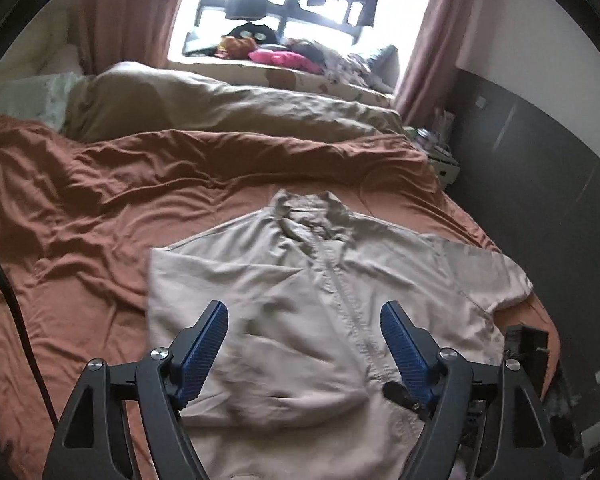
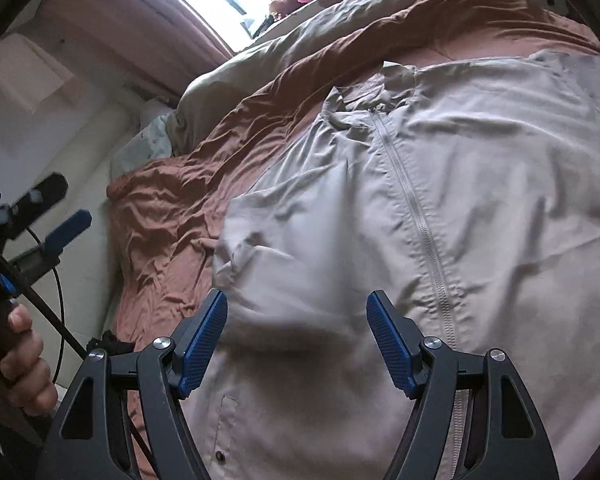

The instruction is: Fold large clothes

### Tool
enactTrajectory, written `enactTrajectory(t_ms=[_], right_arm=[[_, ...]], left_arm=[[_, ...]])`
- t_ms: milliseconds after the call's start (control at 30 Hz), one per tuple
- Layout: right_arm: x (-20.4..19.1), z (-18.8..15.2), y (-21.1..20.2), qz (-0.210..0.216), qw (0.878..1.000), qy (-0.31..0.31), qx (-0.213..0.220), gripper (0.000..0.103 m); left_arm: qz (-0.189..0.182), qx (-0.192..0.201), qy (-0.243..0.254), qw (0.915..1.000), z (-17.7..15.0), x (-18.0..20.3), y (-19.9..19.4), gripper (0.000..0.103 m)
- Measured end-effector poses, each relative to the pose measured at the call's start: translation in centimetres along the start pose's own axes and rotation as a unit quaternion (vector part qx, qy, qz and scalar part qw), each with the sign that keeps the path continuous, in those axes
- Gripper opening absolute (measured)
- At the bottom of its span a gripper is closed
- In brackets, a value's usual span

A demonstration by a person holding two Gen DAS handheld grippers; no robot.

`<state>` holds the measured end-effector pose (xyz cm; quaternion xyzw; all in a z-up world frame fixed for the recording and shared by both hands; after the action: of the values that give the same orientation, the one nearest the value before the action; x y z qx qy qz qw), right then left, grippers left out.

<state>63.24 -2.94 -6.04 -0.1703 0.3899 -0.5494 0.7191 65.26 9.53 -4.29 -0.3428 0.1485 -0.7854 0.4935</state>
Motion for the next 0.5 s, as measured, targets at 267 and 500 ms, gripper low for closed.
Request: enactTrajectory(t_ms=[267,500], right_arm=[[-3.8,-2.3,3.7,-0.035,0.994,-0.105,-0.025,0.071],[-7.6,-4.4,8.1,-0.086,0.976,-0.194,-0.042,0.071]], left_arm=[[0.074,0.018,-0.071,0.9946,-5.4,-7.0,-5.9,0.080],[0.127,0.020,-0.115,0.9850,-12.9,-12.2,-10.7,0.080]])
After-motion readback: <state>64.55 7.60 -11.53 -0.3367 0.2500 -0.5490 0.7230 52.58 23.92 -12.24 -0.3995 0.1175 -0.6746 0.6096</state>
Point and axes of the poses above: each gripper's, at about its wrist camera, not at the fingertips, and y roughly the way its jaws point, x to its right, z to its top, the point moved 10 cm from there along y, roughly the way its jaws point, and after that the axes turned 13 degrees about -z, right-handed, at the moved point
